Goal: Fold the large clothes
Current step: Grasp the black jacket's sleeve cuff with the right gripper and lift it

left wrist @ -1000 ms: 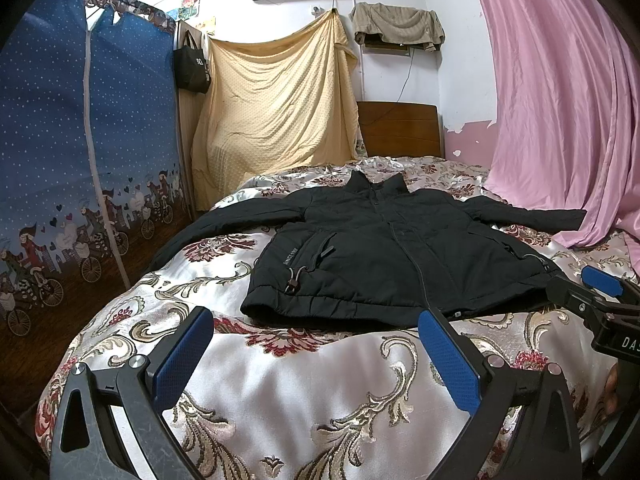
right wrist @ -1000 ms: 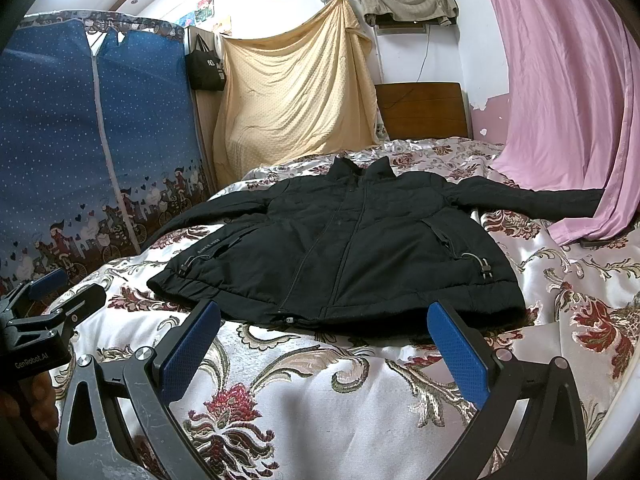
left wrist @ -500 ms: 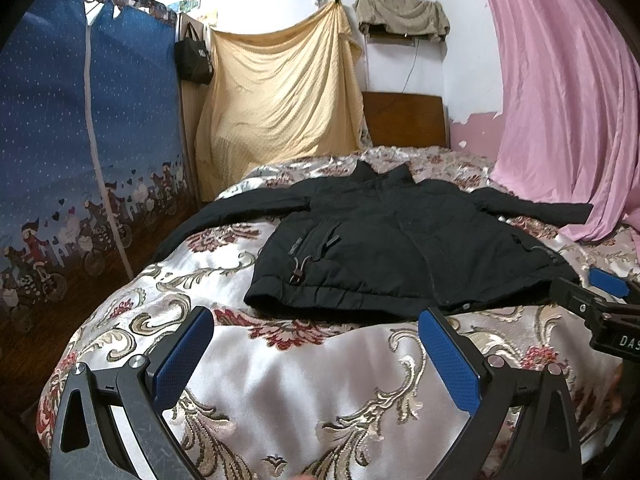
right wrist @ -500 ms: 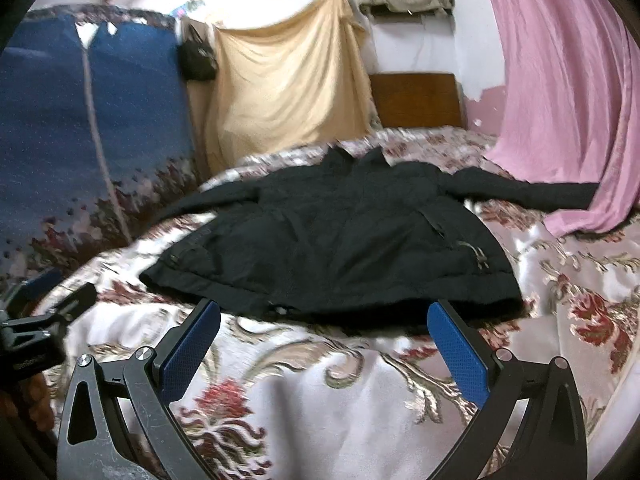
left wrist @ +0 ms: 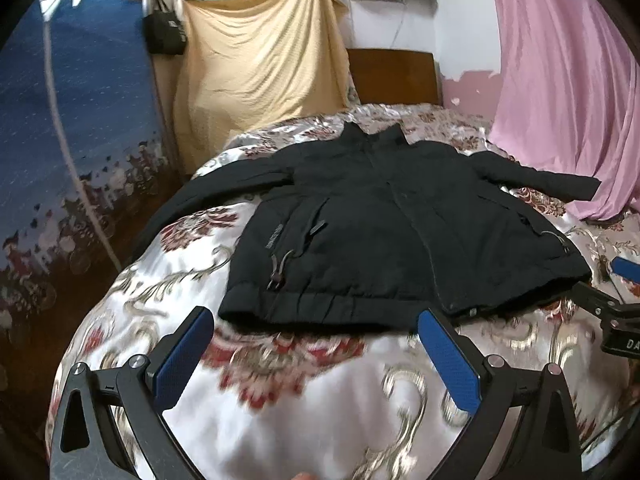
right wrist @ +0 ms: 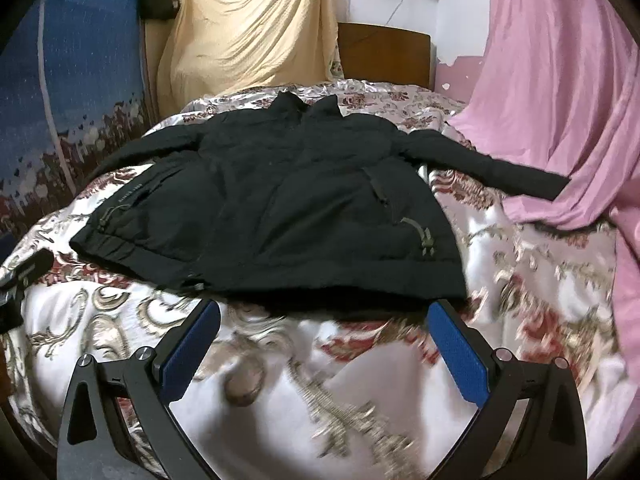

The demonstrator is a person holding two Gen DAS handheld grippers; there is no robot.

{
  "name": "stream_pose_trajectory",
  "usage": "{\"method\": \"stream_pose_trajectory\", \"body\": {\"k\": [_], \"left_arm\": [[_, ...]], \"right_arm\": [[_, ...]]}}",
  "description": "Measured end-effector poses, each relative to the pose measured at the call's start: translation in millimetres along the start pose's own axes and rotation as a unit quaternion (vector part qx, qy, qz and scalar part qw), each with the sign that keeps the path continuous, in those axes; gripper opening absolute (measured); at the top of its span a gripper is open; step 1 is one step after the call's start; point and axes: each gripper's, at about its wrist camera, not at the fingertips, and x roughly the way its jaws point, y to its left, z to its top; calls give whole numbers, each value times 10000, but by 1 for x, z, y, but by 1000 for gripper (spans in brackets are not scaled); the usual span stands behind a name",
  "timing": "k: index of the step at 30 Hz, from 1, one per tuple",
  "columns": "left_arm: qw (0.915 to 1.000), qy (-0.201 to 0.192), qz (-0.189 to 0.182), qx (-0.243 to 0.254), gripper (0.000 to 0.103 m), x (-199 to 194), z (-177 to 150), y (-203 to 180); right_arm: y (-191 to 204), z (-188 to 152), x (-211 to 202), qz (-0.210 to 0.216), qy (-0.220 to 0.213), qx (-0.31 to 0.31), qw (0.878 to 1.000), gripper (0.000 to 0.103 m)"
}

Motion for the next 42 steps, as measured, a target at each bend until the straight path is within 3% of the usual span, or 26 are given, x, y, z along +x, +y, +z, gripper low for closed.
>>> {"method": "stream_pose_trajectory", "body": {"k": [10, 17, 22, 29, 33, 35, 39, 42], "left_arm": [[9982, 571, -63, 198, 103, 57, 63, -47], [9966, 569, -84, 584, 103, 88, 95, -84], [9948, 561, -142, 838, 103, 118, 116, -116], [9911, 630, -451, 1083, 103, 168, 144, -164], [9868, 605, -825, 1255, 103, 201, 161, -199], [9859, 579, -987, 1218, 103, 219, 171, -214], [9858, 589, -1209, 1009, 103, 265, 195, -251], [9865, 661, -1233, 857, 103, 301, 210, -276]], "right_arm": [[-60, 62, 27, 71, 22, -265, 9996, 102], [-137, 113, 59, -73, 133, 279, 9995, 102], [-194, 146, 101, -485, 118, 795, 9956, 102], [-271, 179, 173, -611, -103, 2309, 9710, 102], [-299, 169, 209, -211, -278, 2996, 9534, 102], [-311, 160, 220, -265, -447, 3165, 9472, 102], [-337, 160, 245, -508, -373, 3254, 9435, 102], [-367, 157, 259, -594, -358, 3639, 9288, 102]]}}
